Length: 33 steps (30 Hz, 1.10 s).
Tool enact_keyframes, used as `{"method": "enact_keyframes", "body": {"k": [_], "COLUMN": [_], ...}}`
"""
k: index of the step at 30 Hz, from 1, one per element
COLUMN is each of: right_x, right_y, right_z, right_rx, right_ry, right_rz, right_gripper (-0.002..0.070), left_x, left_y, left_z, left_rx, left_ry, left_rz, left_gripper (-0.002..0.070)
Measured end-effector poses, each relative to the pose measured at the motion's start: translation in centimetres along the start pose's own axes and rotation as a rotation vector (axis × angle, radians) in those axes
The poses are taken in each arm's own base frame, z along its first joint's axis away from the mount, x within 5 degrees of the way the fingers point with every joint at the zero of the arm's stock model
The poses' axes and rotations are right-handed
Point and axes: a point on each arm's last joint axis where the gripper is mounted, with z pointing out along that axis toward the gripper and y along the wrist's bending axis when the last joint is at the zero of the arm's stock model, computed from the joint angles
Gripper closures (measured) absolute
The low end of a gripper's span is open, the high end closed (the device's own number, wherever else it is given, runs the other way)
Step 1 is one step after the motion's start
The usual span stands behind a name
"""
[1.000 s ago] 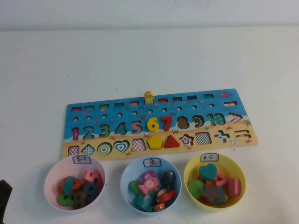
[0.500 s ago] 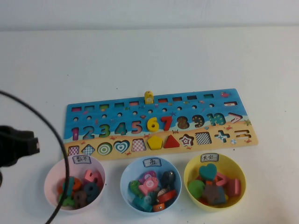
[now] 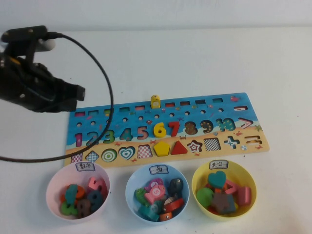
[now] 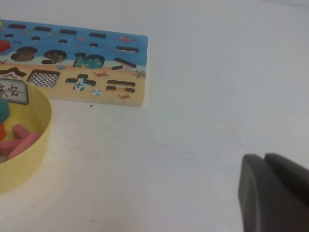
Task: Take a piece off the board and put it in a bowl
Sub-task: Pick up the "Pentagon"
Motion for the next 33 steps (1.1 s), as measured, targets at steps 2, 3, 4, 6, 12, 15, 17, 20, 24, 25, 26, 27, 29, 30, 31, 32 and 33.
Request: {"method": "enact_keyframes", "body": {"k": [2, 3, 4, 6, 12, 15, 17, 20, 24, 25, 26, 27, 29, 30, 31, 32, 33], "right_x": [0.0, 0.0, 0.0, 0.0, 0.0, 0.0, 0.0, 0.0, 0.0, 0.0, 0.0, 0.0, 0.0, 0.0, 0.0, 0.0, 0.0], "right_y": [0.0, 0.0, 0.0, 0.0, 0.0, 0.0, 0.0, 0.0, 0.0, 0.0, 0.0, 0.0, 0.0, 0.0, 0.0, 0.0, 0.0], "right_z": [0.0, 0.0, 0.0, 0.0, 0.0, 0.0, 0.0, 0.0, 0.0, 0.0, 0.0, 0.0, 0.0, 0.0, 0.0, 0.0, 0.0], "right_rx": [0.000, 0.000, 0.000, 0.000, 0.000, 0.000, 0.000, 0.000, 0.000, 0.000, 0.000, 0.000, 0.000, 0.000, 0.000, 0.000, 0.000], "right_ry": [0.000, 0.000, 0.000, 0.000, 0.000, 0.000, 0.000, 0.000, 0.000, 0.000, 0.000, 0.000, 0.000, 0.000, 0.000, 0.000, 0.000], "right_rz": [0.000, 0.000, 0.000, 0.000, 0.000, 0.000, 0.000, 0.000, 0.000, 0.000, 0.000, 0.000, 0.000, 0.000, 0.000, 0.000, 0.000], "right_gripper": [0.0694, 0.0694, 0.0694, 0.0694, 0.0694, 0.0694, 0.0694, 0.0694, 0.0694, 0.0694, 0.0694, 0.0694, 0.0694, 0.0694, 0.0694, 0.0694, 0.0694], "left_x": [-0.7, -1.1, -1.5, -2.0, -2.4, -2.2, -1.9, -1.8, -2.3, -2.5, -2.6, -2.6, -2.6, -2.5, -2.5, -2.4, -2.2], "left_y": [-1.2, -1.9, -2.6, -4.4, -8.5, -10.2, -11.1, -12.0, -12.3, -12.4, -12.4, -12.5, -12.4, -12.4, -12.4, -12.4, -12.3], "left_z": [1.1, 1.8, 2.3, 3.7, 7.7, 9.0, 9.7, 10.2, 10.4, 10.4, 10.5, 10.6, 11.1, 11.3, 11.7, 11.8, 12.4], "left_rx": [0.023, 0.037, 0.049, 0.078, 0.116, 0.087, 0.077, 0.102, 0.155, 0.165, 0.170, 0.179, 0.193, 0.203, 0.211, 0.215, 0.222], "left_ry": [0.023, 0.035, 0.041, 0.076, 0.207, 0.270, 0.314, 0.383, 0.413, 0.409, 0.407, 0.405, 0.410, 0.417, 0.422, 0.426, 0.439], "left_rz": [0.037, 0.057, 0.071, 0.114, 0.201, 0.314, 0.430, 0.670, 0.925, 0.969, 1.003, 1.040, 1.104, 1.129, 1.148, 1.156, 1.166], "left_gripper": [0.0680, 0.0680, 0.0680, 0.0680, 0.0680, 0.0680, 0.0680, 0.0680, 0.0680, 0.0680, 0.0680, 0.0680, 0.0680, 0.0680, 0.0680, 0.0680, 0.0680]}}
